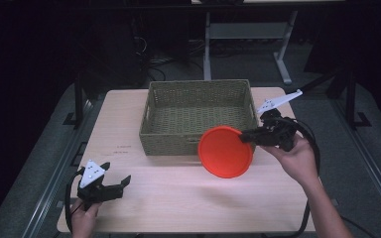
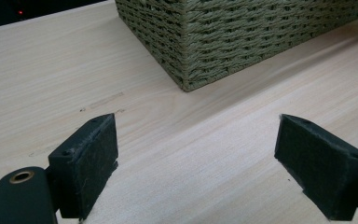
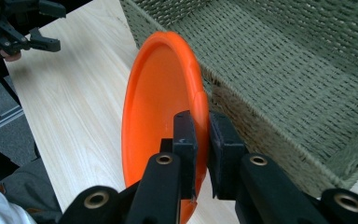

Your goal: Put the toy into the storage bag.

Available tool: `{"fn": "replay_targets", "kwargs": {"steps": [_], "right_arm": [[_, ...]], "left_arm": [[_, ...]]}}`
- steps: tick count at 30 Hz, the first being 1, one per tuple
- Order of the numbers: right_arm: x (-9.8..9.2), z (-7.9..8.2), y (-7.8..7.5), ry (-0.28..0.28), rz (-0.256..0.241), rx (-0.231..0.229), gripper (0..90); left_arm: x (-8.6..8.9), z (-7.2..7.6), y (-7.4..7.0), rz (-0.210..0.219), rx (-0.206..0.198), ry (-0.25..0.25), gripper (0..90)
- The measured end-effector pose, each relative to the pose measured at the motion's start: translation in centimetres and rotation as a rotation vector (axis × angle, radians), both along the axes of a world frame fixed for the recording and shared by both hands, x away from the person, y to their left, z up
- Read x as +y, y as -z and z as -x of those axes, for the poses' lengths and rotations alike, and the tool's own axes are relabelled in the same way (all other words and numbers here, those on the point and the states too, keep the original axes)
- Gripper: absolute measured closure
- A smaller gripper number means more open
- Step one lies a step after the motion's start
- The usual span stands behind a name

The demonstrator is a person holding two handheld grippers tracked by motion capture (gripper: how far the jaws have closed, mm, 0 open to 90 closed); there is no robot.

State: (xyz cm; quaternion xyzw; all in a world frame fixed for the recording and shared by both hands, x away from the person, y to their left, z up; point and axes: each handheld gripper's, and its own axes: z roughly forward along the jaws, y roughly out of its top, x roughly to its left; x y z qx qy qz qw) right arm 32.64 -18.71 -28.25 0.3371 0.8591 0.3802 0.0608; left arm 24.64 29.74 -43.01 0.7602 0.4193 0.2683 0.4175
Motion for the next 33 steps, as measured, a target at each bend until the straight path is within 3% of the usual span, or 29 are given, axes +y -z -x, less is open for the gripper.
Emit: {"fn": "replay_targets", "kwargs": {"steps": [14, 21, 33], "right_arm": [[0.6, -1.8, -3.4, 0.006, -0.005, -0.013, 82.2], [1.2, -2.6, -4.5, 0.005, -0.020, -0.008, 82.2], [1.7, -4.9, -5.7, 0.047, 0.003, -0.014, 82.2]], "left_arm": [[0.3, 0.0, 0.0, 0.007, -0.001, -0.013, 12.8], [0.2, 0.0, 0.0, 0.003, -0.001, -0.005, 12.8], [0.2, -0.1, 0.0, 0.005, 0.000, -0.009, 12.8]]}}
